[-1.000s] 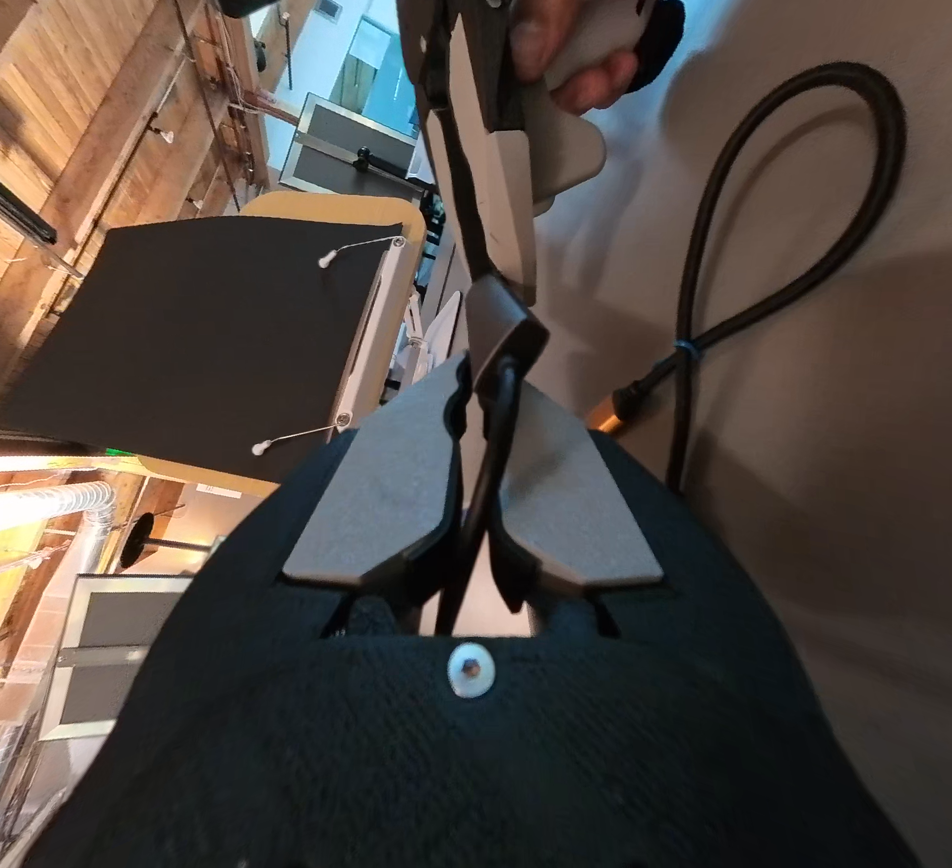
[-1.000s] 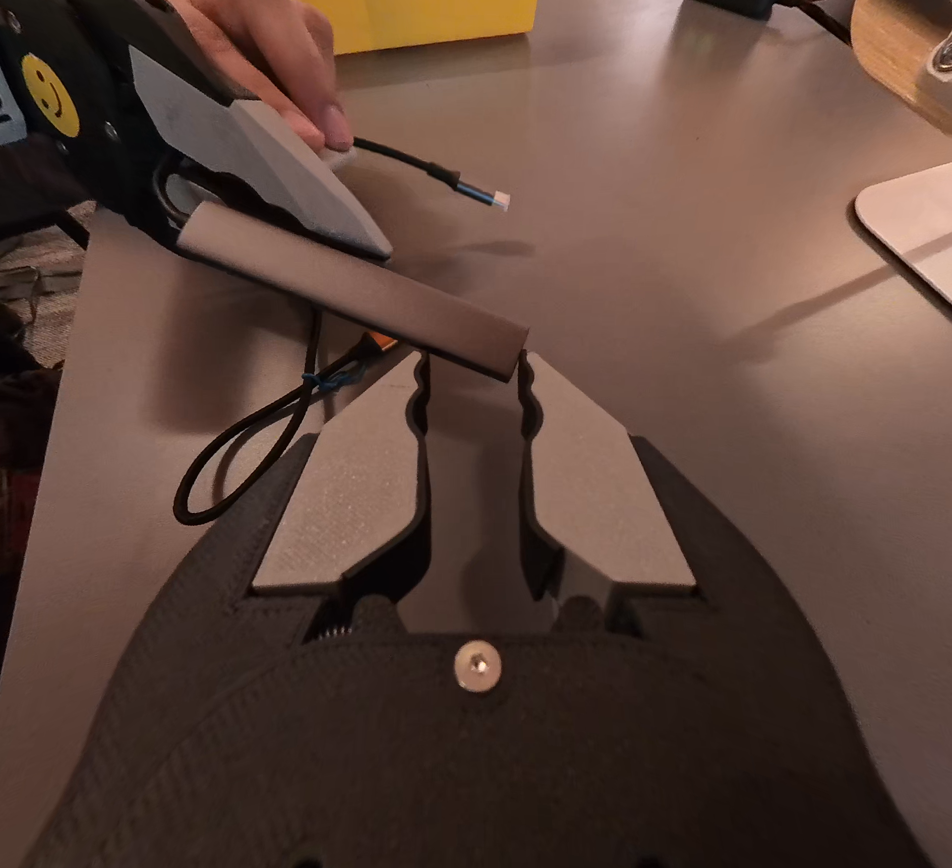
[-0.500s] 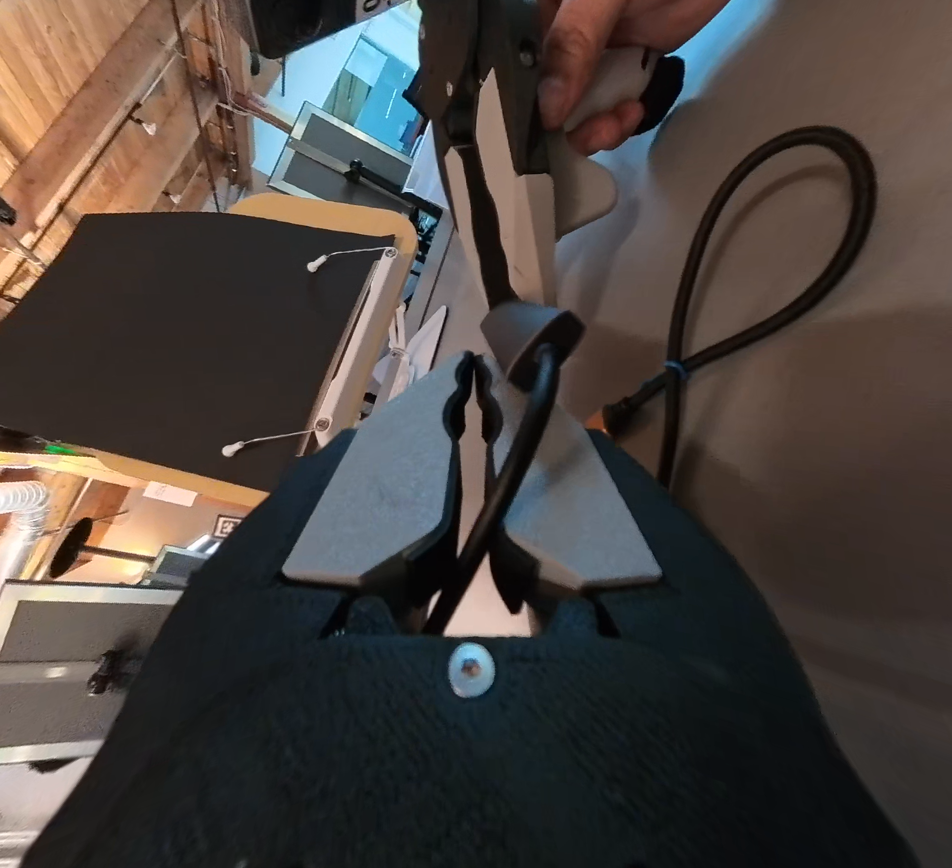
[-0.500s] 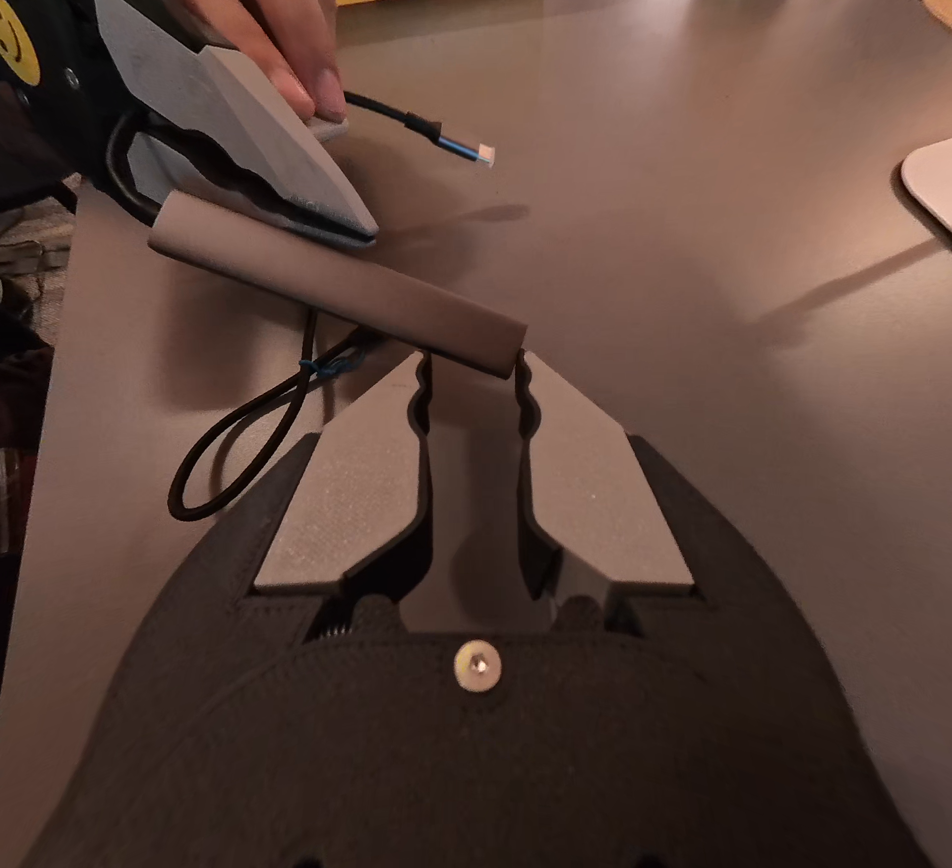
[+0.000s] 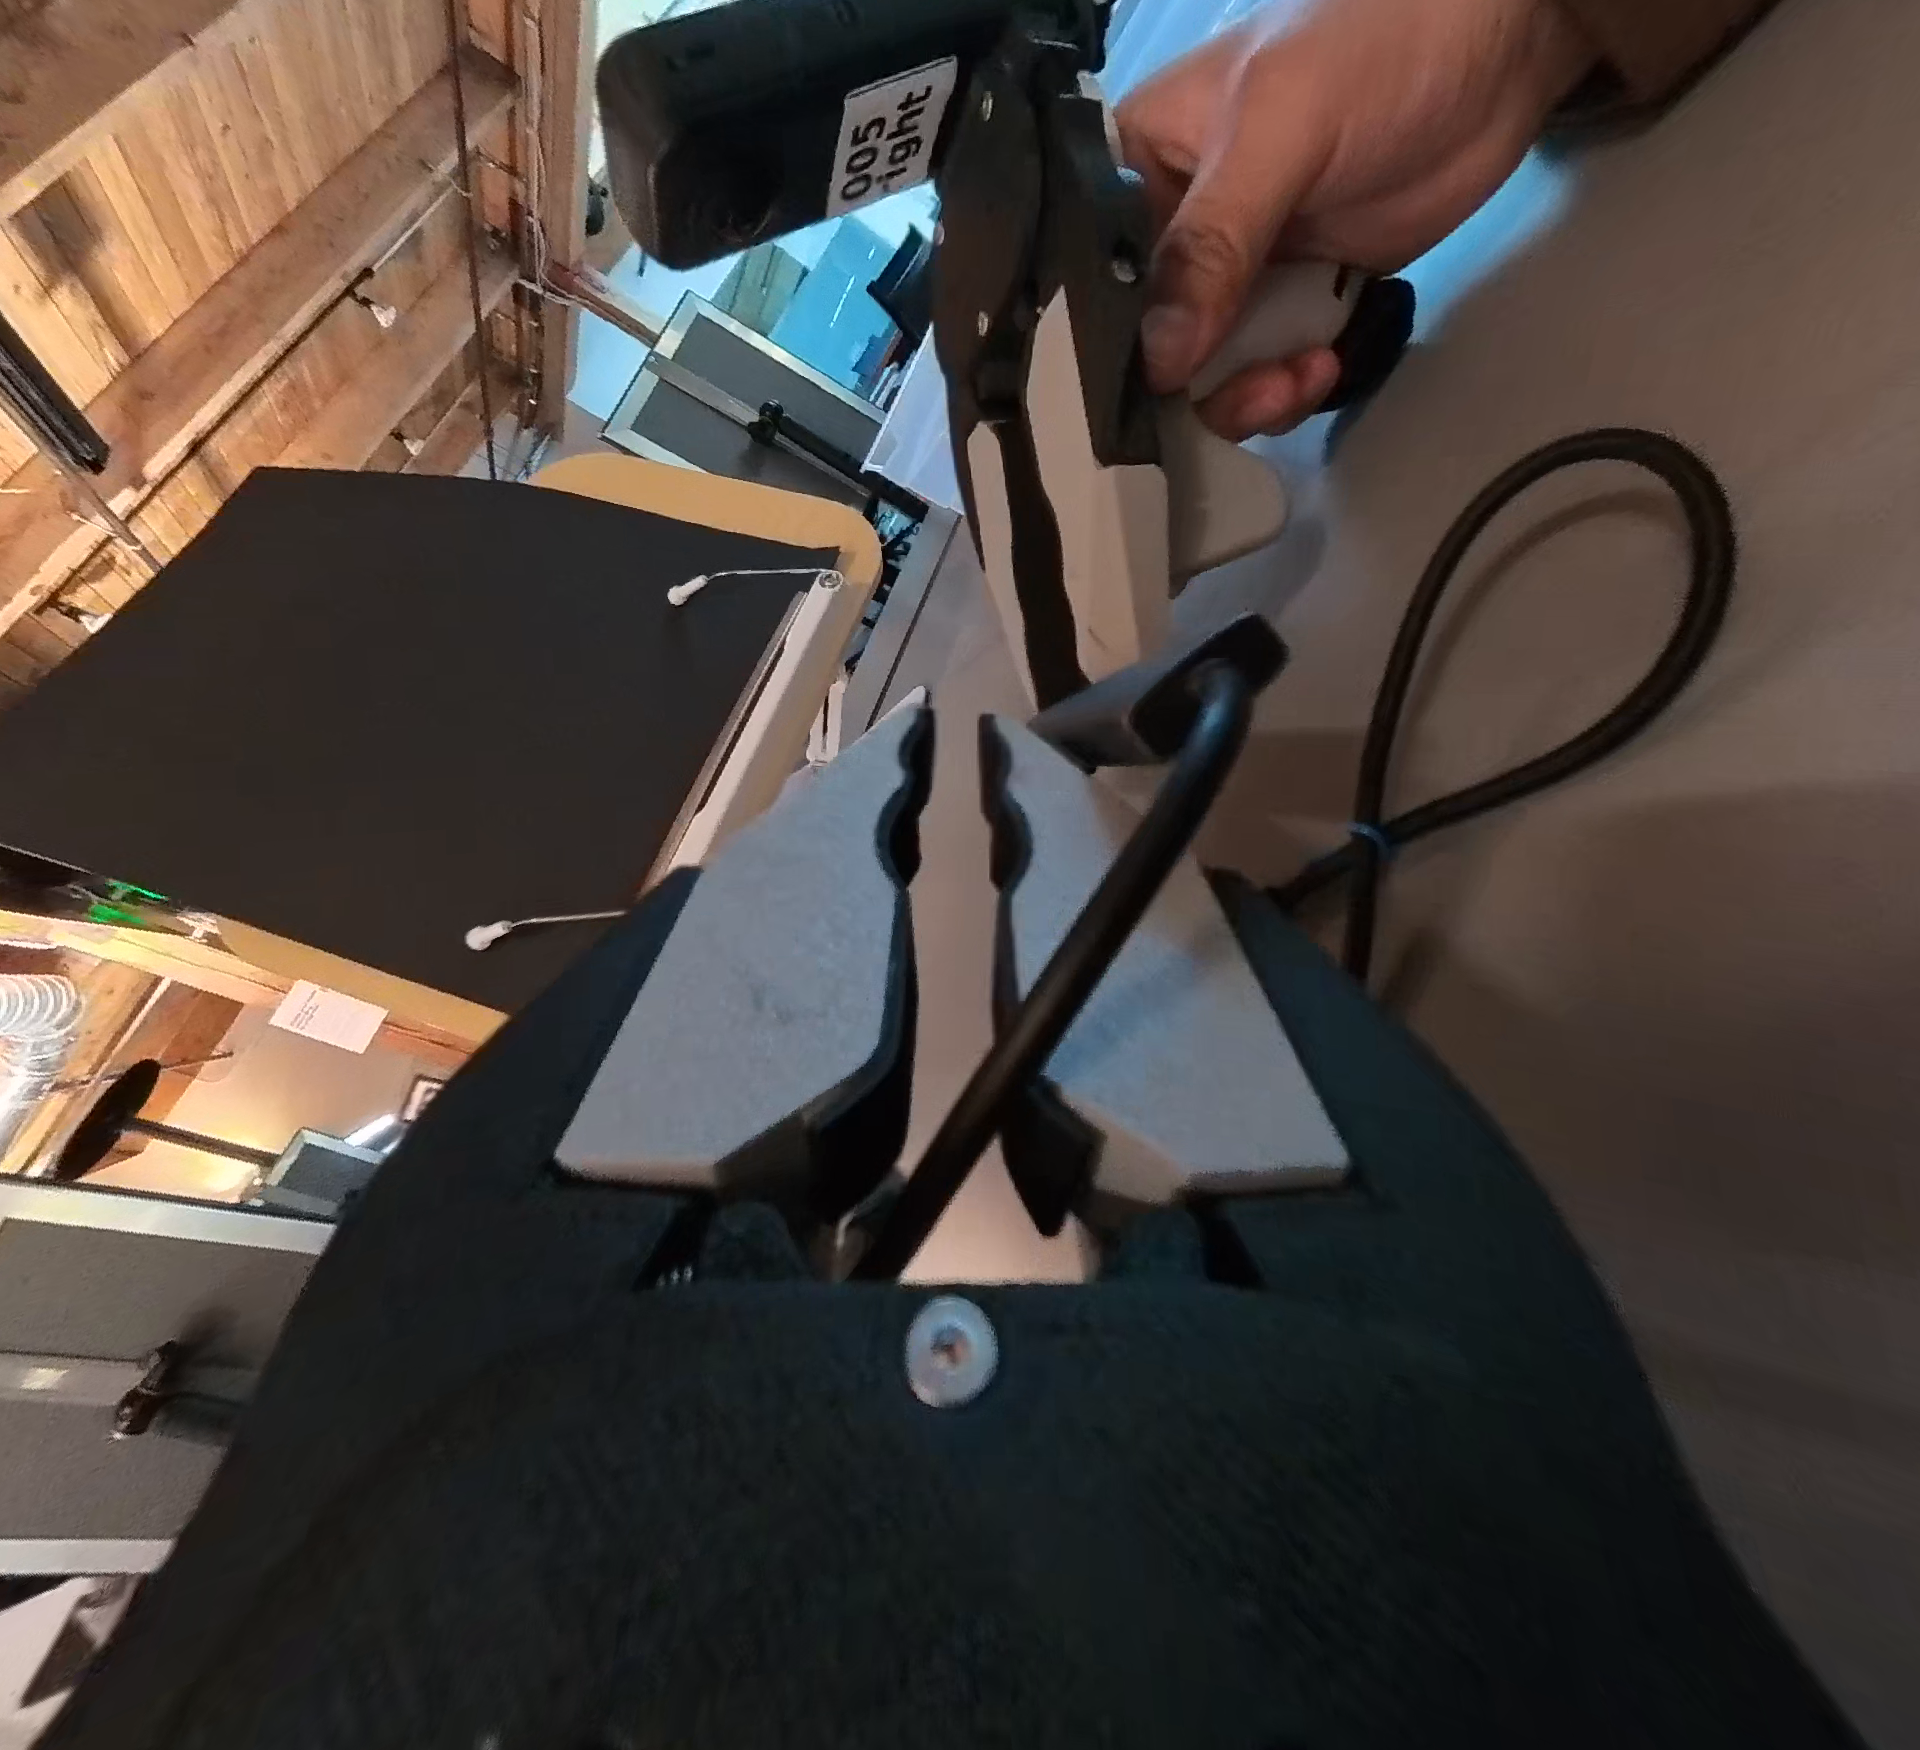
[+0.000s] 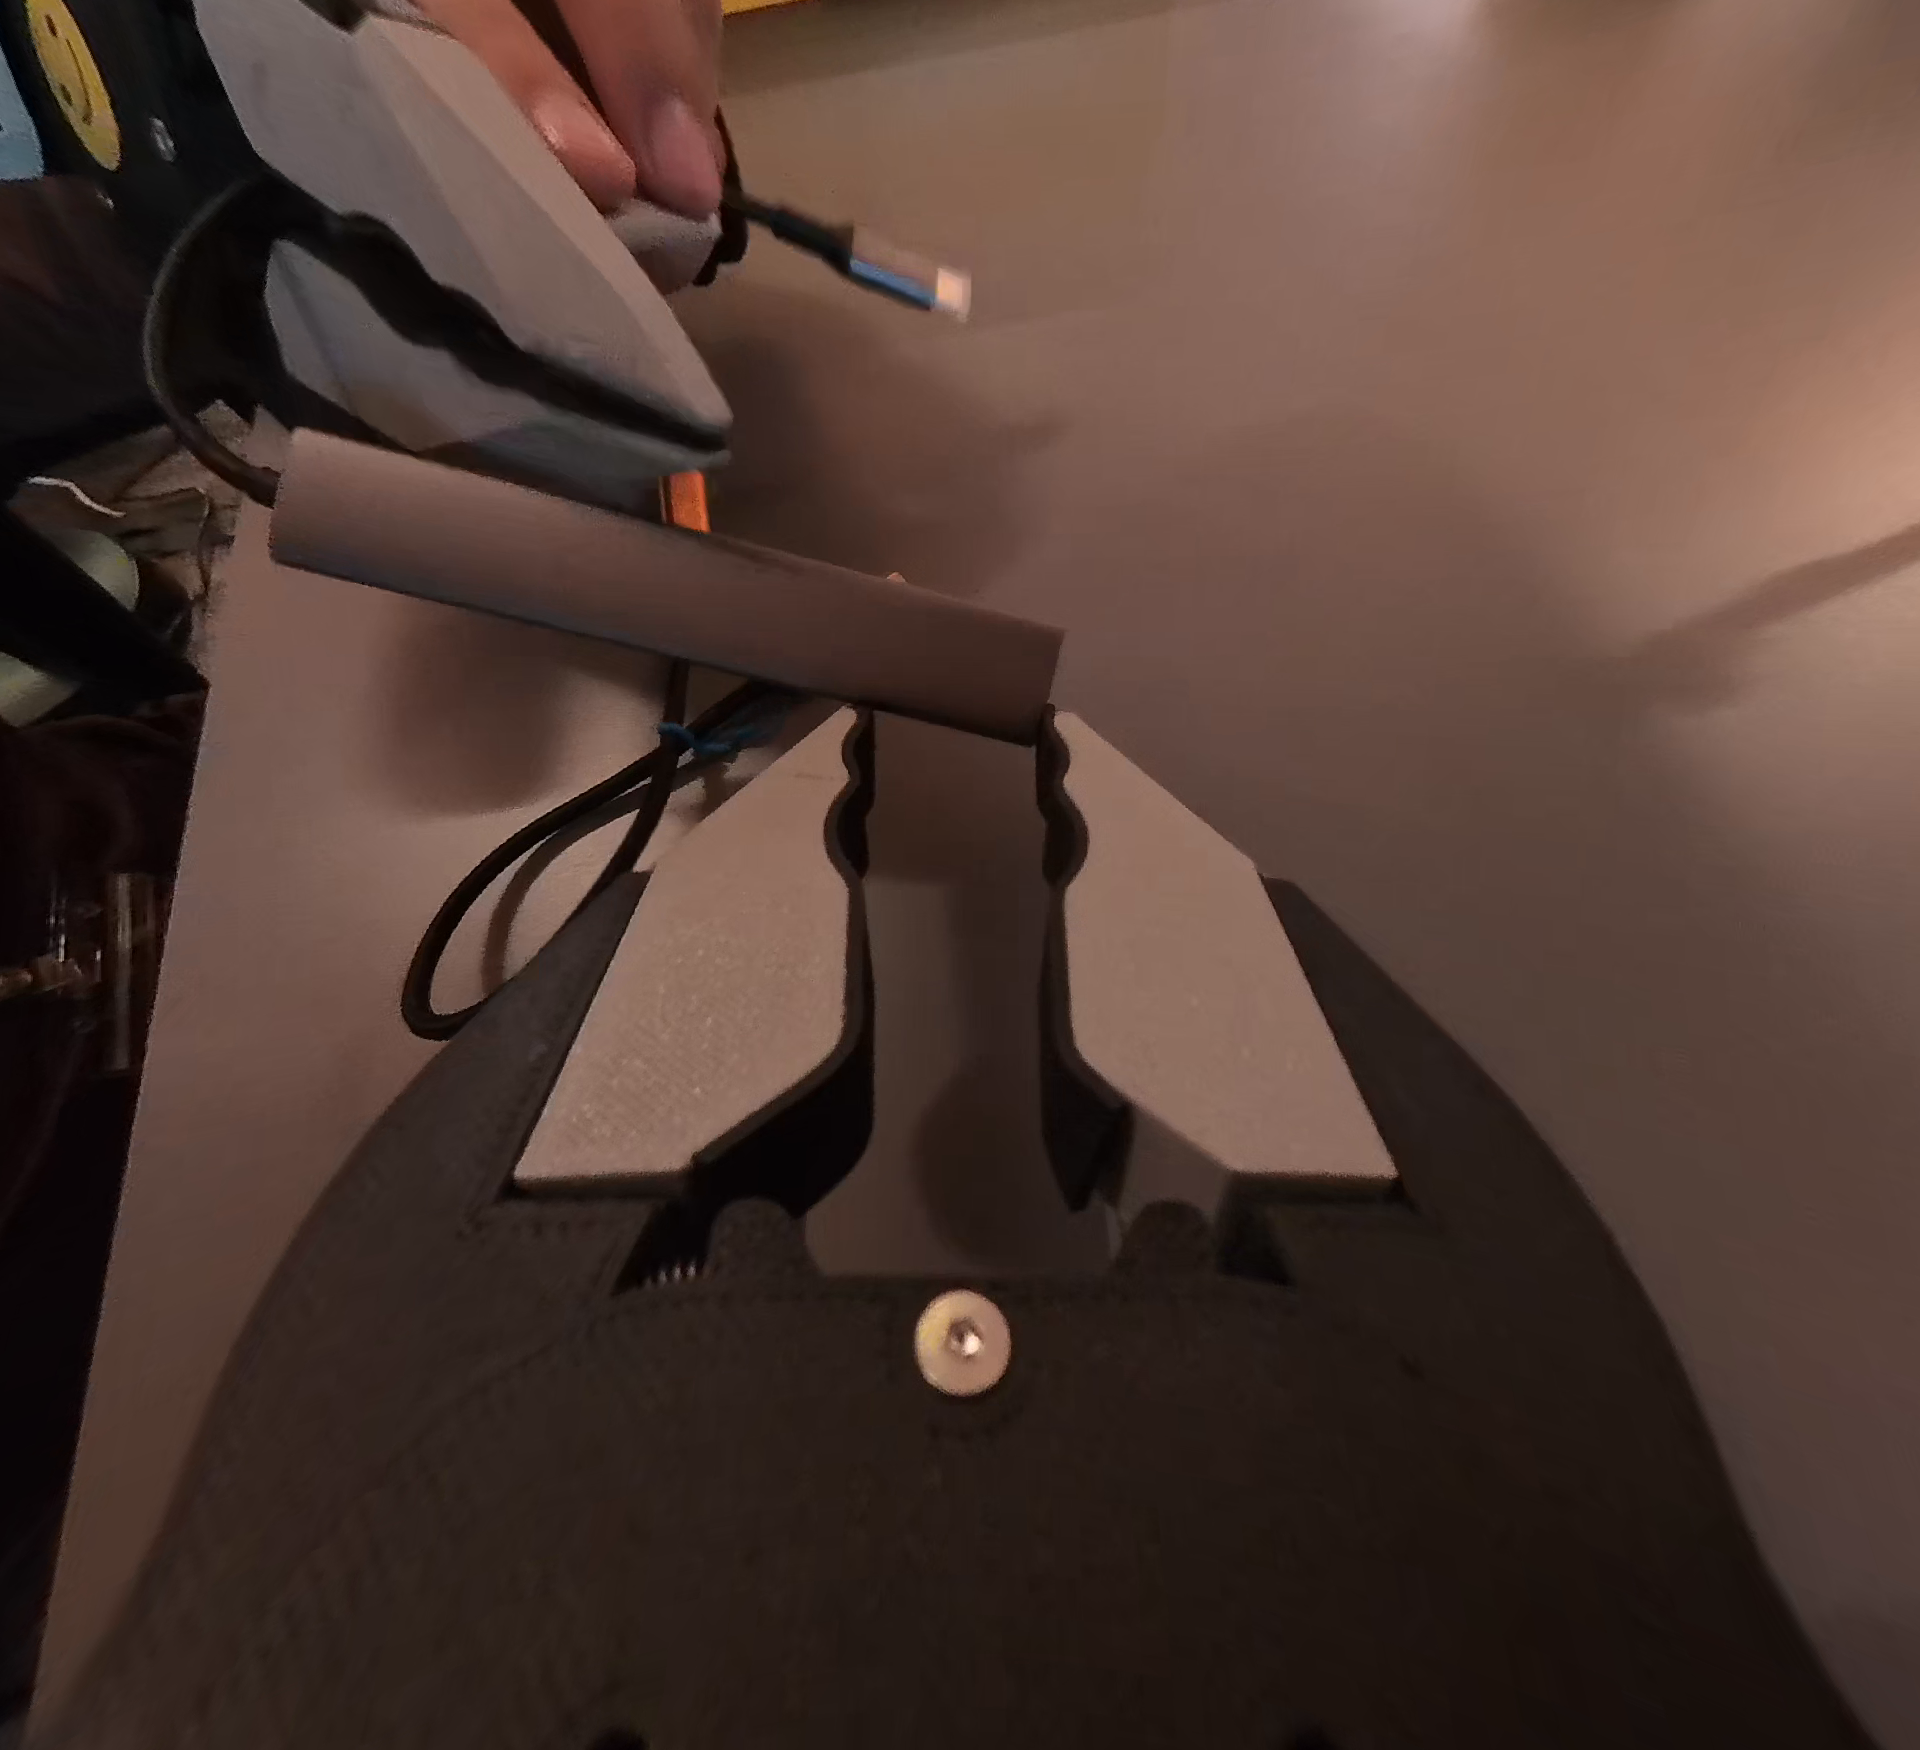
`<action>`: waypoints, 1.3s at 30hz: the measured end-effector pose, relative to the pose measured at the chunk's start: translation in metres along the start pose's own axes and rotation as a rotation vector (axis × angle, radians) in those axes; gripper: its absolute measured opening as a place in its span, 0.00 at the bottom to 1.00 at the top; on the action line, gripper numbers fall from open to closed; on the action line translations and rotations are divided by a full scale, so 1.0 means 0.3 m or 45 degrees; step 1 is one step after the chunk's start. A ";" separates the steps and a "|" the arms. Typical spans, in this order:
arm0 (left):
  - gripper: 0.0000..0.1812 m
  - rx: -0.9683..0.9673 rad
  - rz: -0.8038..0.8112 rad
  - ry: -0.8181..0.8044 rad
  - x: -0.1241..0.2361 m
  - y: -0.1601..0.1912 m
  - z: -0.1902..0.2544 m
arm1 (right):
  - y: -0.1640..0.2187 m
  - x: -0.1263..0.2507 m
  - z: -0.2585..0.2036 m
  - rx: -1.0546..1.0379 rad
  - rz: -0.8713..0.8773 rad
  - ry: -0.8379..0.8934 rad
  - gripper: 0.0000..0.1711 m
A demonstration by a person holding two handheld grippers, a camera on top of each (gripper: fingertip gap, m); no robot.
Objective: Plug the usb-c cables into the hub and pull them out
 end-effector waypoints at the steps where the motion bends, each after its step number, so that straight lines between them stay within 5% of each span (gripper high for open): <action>1: 0.00 -0.017 -0.013 -0.004 -0.002 0.002 0.000 | -0.001 -0.002 -0.004 0.007 -0.001 -0.004 0.17; 33: 0.00 0.132 -0.061 0.006 0.001 0.041 -0.049 | -0.014 0.012 0.001 0.014 0.039 0.022 0.15; 37: 0.00 0.384 -0.207 -0.037 -0.017 0.116 -0.110 | -0.033 0.021 0.016 0.144 0.037 0.201 0.34; 39: 0.00 0.532 -0.255 -0.042 -0.019 0.153 -0.135 | -0.048 0.020 0.002 0.264 0.031 0.303 0.35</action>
Point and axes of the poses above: each gripper's, where its closed fingertips meet, x back along the fingers, y out of its underside, z = x × y across the jaws, the point moved 2 cm from there along x, back along the fingers, and after that the axes turned 6 degrees about -z, right-handed, at the moved point
